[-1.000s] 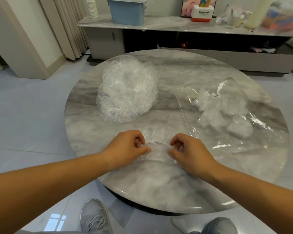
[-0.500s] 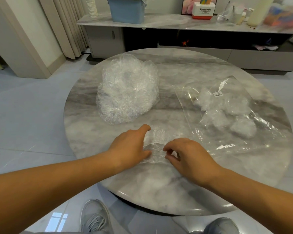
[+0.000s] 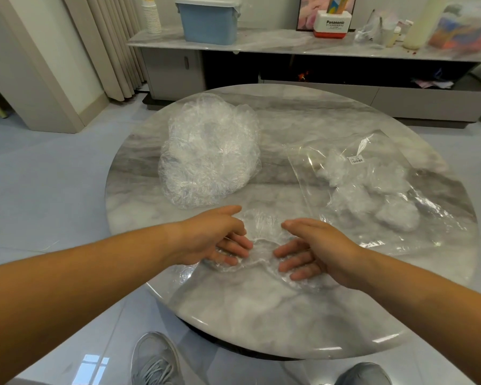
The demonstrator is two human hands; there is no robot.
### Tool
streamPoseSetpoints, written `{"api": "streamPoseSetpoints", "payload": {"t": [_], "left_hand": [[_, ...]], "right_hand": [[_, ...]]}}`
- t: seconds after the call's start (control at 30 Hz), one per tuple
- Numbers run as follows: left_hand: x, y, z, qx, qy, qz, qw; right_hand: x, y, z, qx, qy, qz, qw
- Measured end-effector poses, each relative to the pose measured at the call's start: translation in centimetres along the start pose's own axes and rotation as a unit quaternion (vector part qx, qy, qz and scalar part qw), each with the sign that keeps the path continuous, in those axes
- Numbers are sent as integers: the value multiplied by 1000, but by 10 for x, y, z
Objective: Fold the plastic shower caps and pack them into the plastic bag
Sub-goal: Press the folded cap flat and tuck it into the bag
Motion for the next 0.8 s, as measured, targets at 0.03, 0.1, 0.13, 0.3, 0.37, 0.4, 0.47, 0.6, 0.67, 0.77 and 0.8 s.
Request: {"api": "streamPoseSetpoints", "payload": {"t": [0.03,0.1,0.13,0.3,0.37,0.4,0.47,0.6,0.67,0.77,0.8], "left_hand": [[0,0,0,-2,-3,-2,1000],[0,1,2,-3,-13,2,1000],[0,1,2,-4,-21,5,1000],[-3,0,6,-19,-66,29,997],[-5,-1,6,-17,-81,34,996],[-5,-2,5,-14,-84,36,996],[-6,-2,4,-11,-80,37,996],[-5,1,1,-1,-40,40,998],[-5,3,-1,-2,-13,36,999],[-7,2,-3,1,12,26,1000],[-9,1,-4,6,17,21,1000]], "right_hand": [[1,-1,-1,-1,-1,4,1000],[1,-2,-3,9,-5,-8,1000],[1,-2,-4,17,-12,-20,1000],[2,-4,-4,10,-18,-13,1000],[1,-5,-5,8,9,-10,1000],[1,-5,-5,7,18,-16,1000],[2,-4,-5,5,25,-36,999],[-1,3,-6,-6,30,-97,995],[-1,7,-7,-4,34,-122,992],[-1,11,-9,4,65,-155,986],[-1,12,-10,7,88,-162,983]]}}
Point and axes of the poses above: each hand's wrist, its own y-axis away from the middle knuckle, its own z-axis out of the palm, x = y × z, the point moved 6 cm from there along -y, towards the middle knuckle, and after that the axes turned 15 degrees about -y, right-handed, at the moved point
